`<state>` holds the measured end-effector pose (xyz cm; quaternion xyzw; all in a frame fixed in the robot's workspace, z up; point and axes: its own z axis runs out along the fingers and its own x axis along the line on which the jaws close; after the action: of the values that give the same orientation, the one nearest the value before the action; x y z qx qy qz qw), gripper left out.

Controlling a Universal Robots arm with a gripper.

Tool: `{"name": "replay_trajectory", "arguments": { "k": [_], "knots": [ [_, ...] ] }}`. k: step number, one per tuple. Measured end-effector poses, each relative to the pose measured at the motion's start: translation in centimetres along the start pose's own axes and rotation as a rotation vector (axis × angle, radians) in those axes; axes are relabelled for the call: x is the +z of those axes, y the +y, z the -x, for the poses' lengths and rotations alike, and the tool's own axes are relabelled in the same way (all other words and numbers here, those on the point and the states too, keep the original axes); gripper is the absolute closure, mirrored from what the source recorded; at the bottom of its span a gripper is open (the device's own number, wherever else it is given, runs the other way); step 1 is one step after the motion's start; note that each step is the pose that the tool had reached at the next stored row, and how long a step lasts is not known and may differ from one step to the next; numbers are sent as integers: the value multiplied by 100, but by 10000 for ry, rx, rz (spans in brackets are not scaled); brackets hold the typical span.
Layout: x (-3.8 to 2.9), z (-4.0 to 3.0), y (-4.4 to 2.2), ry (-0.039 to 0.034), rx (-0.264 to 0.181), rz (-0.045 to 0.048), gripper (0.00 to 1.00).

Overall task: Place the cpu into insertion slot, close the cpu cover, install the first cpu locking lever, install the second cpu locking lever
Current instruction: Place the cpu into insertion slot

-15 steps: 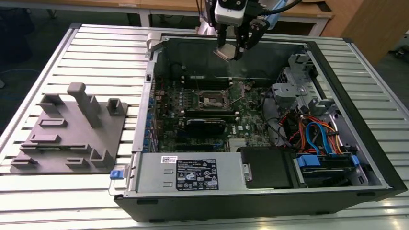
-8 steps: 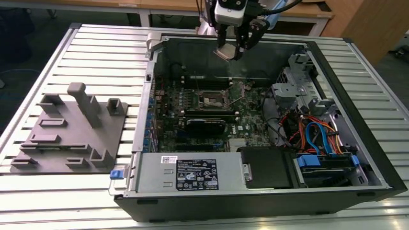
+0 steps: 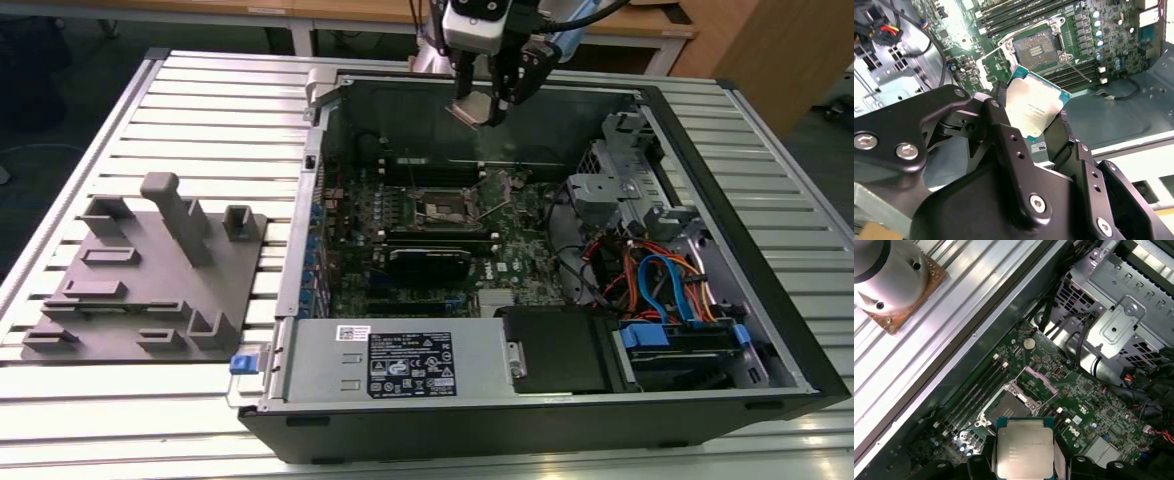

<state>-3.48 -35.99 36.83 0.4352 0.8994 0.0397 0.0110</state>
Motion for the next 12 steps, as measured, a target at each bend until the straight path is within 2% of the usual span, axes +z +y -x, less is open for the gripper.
{"name": "replay_trajectory", "arguments": {
  "k": [7, 12],
  "knots": [
    [17, 0, -2, -95, 1158, 14, 46],
    [21, 0, -3, -97, 1289, 4, 46]
  ]
}}
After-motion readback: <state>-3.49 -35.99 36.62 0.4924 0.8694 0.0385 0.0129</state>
